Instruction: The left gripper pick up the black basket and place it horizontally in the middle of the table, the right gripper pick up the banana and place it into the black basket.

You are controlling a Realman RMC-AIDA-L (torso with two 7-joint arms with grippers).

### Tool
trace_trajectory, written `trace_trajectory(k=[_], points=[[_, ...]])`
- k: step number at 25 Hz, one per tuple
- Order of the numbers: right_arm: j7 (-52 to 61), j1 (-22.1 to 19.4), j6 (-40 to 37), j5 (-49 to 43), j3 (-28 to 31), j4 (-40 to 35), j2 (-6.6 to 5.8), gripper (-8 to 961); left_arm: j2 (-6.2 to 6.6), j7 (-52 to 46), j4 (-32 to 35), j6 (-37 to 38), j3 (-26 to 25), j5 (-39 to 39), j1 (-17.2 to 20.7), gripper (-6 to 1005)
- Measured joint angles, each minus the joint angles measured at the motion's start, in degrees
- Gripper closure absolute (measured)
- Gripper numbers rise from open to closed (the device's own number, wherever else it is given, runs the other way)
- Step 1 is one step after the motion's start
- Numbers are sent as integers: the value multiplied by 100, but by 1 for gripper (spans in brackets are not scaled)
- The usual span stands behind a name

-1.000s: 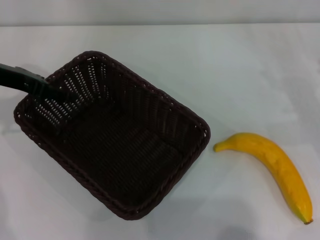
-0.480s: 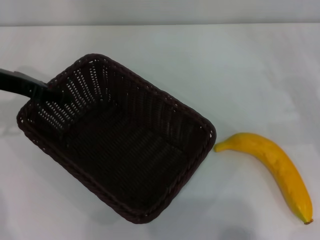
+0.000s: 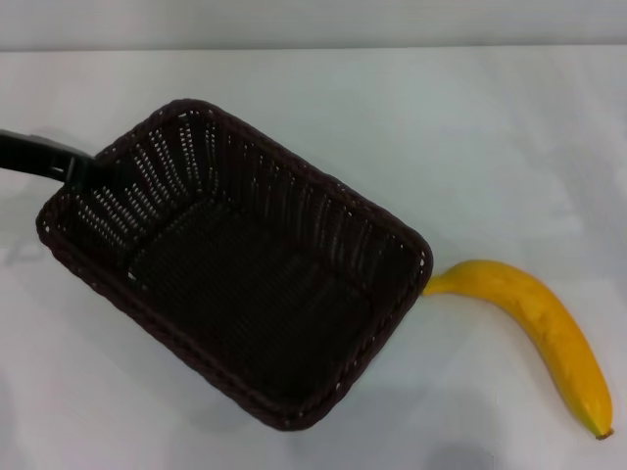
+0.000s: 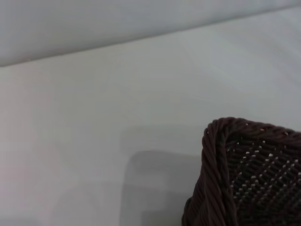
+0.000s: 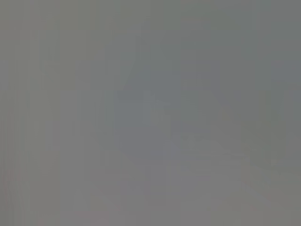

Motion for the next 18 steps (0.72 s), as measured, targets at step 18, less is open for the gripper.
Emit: trace_trajectory(k=[18], points=[[48,-72,-612,1,479,914,-417,92,-345,-2814,537,-24,-891,-413,-7,840]])
